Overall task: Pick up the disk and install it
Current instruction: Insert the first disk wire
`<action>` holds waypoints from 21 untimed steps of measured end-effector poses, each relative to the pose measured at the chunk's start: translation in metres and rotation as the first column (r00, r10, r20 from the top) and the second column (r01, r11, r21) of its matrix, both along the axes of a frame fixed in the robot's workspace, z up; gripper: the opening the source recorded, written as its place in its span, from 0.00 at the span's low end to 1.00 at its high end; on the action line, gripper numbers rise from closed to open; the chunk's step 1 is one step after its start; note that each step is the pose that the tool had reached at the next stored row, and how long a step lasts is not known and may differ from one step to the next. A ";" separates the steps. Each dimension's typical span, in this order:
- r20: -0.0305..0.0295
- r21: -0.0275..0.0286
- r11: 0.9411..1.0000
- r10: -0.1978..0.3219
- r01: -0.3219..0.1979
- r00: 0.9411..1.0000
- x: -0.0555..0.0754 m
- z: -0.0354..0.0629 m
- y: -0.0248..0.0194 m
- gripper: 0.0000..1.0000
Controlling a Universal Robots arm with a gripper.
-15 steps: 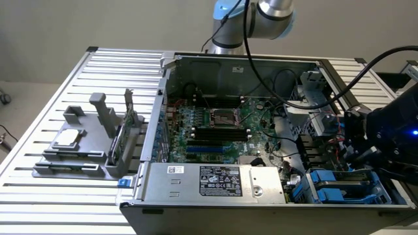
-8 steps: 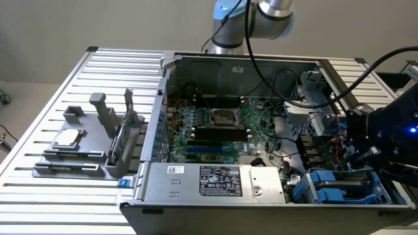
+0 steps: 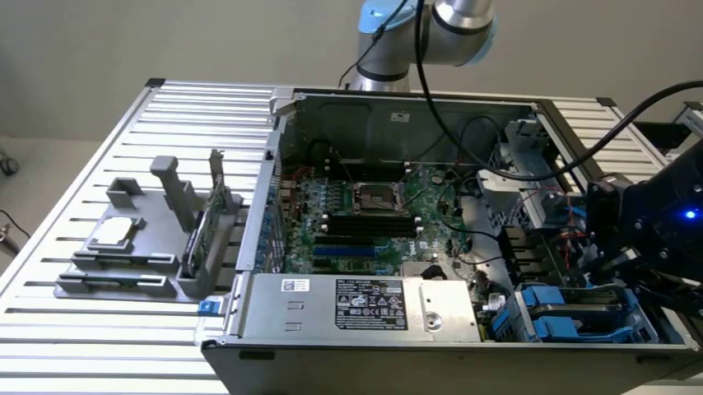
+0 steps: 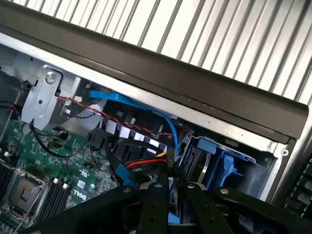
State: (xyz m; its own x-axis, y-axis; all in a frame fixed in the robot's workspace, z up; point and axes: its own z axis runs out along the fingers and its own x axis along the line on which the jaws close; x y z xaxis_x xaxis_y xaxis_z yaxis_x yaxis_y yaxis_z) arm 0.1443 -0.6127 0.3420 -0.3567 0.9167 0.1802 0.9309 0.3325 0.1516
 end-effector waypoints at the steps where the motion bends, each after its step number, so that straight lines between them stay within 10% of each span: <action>1: -0.002 0.000 1.000 -0.007 0.007 1.000 0.000 0.0003 -0.0002 0.17; 13: -0.008 0.005 0.999 -0.034 0.034 0.999 -0.006 0.0046 -0.0134 0.17; 21: -0.009 0.005 0.995 -0.102 0.102 0.995 -0.008 0.0027 -0.0140 0.17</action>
State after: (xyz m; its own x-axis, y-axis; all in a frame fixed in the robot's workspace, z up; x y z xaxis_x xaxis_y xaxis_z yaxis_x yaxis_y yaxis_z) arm 0.1365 -0.6267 0.3446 -0.2596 0.9472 0.1881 0.9612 0.2346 0.1453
